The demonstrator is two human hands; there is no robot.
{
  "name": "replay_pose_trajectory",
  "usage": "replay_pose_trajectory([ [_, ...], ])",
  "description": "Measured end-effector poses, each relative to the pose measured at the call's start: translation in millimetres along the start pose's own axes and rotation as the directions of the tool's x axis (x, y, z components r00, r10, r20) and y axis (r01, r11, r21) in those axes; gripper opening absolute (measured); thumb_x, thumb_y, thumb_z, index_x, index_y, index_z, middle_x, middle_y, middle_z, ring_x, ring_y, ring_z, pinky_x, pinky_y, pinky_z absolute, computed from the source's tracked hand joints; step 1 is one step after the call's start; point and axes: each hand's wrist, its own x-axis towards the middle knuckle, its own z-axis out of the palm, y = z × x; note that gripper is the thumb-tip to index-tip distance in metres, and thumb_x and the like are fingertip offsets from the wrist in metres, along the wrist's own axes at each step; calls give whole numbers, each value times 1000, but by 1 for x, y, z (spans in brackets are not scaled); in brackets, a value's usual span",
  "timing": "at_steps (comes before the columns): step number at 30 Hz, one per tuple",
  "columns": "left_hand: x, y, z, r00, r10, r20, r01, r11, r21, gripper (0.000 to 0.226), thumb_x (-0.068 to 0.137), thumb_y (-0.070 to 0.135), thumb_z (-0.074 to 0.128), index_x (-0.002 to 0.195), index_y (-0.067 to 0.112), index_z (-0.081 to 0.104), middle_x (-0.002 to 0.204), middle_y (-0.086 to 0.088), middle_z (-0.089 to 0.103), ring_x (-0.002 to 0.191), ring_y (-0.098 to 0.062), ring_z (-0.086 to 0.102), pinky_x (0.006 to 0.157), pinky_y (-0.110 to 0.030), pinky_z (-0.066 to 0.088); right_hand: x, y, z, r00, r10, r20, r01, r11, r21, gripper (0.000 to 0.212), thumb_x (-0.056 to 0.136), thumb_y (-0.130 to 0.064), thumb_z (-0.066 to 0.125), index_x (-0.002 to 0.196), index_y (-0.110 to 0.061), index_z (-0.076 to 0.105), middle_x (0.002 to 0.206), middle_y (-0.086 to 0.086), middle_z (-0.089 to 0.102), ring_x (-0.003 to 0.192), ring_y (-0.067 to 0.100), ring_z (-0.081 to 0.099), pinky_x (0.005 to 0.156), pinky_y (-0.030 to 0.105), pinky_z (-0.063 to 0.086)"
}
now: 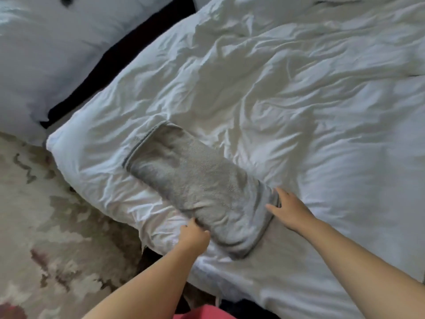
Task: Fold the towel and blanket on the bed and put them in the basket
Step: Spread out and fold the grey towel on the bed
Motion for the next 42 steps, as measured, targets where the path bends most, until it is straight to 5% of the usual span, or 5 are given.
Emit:
replay_pose_trajectory([
  [5,-16,15,59,981,-152,121,194,794,-576,63,90,34,62,141,11,33,131,-10,51,115,-29,54,82,-31,50,56,13,-15,999,50,-9,-47,975,216,73,86,-42,64,146,-14,34,145,12,42,129,29,45,98,34,38],
  [8,-15,14,76,988,-146,55,145,739,-658,69,83,30,71,138,15,32,119,0,52,92,-15,58,54,-16,43,73,15,1,992,30,119,-65,952,299,56,83,-35,70,132,-17,50,134,9,54,110,24,58,79,28,46],
  [16,-5,15,108,961,-268,-69,70,479,-875,61,77,24,77,128,18,45,104,10,58,84,-9,57,62,-19,44,88,25,22,978,-55,200,-15,943,333,34,76,-10,76,107,-8,63,89,7,68,63,12,59,40,16,42],
  [22,-7,20,120,975,-221,30,88,257,-962,23,81,18,72,102,19,62,96,2,69,85,-14,65,70,-27,51,79,41,6,949,-93,300,-110,798,593,16,79,-5,68,90,-16,64,85,2,71,73,16,65,68,28,50],
  [42,-101,-103,133,978,-201,-59,35,435,-900,29,82,21,68,107,8,61,104,-17,66,94,-36,66,81,-52,57,-100,81,97,952,-30,303,-193,712,675,20,79,-5,70,94,-15,60,86,5,71,74,21,67,64,31,55],
])
